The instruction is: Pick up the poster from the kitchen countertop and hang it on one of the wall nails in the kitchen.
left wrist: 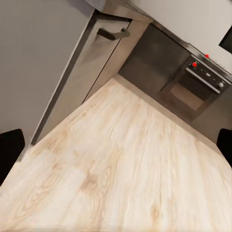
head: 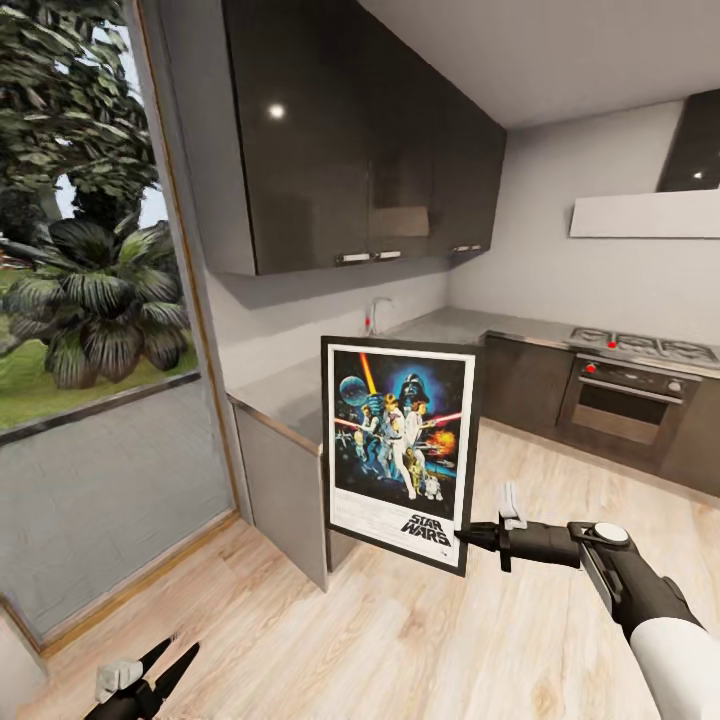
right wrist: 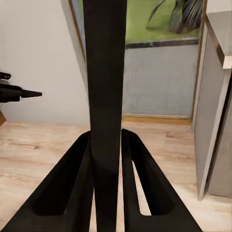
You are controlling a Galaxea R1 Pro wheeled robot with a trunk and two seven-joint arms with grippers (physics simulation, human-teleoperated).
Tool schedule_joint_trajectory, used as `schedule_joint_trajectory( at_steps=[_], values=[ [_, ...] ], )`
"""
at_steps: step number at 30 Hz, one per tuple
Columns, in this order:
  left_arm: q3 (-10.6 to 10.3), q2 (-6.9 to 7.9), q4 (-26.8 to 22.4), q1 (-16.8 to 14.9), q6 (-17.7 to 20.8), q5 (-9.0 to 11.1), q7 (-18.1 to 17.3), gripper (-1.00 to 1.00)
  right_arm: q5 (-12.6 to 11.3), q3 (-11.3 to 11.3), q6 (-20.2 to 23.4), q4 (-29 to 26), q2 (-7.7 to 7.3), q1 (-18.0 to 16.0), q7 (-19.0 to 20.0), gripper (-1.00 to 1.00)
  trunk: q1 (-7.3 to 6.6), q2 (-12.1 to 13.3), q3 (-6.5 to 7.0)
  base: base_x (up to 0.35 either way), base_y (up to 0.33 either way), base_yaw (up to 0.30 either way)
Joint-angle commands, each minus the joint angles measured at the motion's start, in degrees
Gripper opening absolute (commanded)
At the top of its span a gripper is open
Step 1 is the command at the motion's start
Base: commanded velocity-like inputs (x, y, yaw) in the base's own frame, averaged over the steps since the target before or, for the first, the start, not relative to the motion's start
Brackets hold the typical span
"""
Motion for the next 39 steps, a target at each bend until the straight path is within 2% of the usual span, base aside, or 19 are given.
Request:
schedule_joint_trajectory(
  at_steps=[1, 9, 39],
  values=[
    [0.5, -0.01, 0.1, 0.0, -0.3, -0.4, -0.2, 1.00, 0.4, -0.3, -0.1, -0.1, 0.04, 0.0, 0.3, -1.00, 0.02, 0.0, -0.03, -0.062, 0.000, 0.275],
    [0.5, 0.02, 0.1, 0.0, -0.3, -0.4, -0.2, 1.00, 0.4, -0.3, -0.1, -0.1, 0.04, 0.0, 0.2, -1.00, 0.02, 0.0, -0.03, -0.020, 0.064, 0.287],
    [0.5, 0.03, 0.1, -0.1, -0.3, -0.3, -0.2, 1.00, 0.4, -0.3, -0.2, -0.2, 0.04, 0.0, 0.2, -1.00, 0.02, 0.0, -0.03, -0.173, 0.247, 0.292]
  ],
)
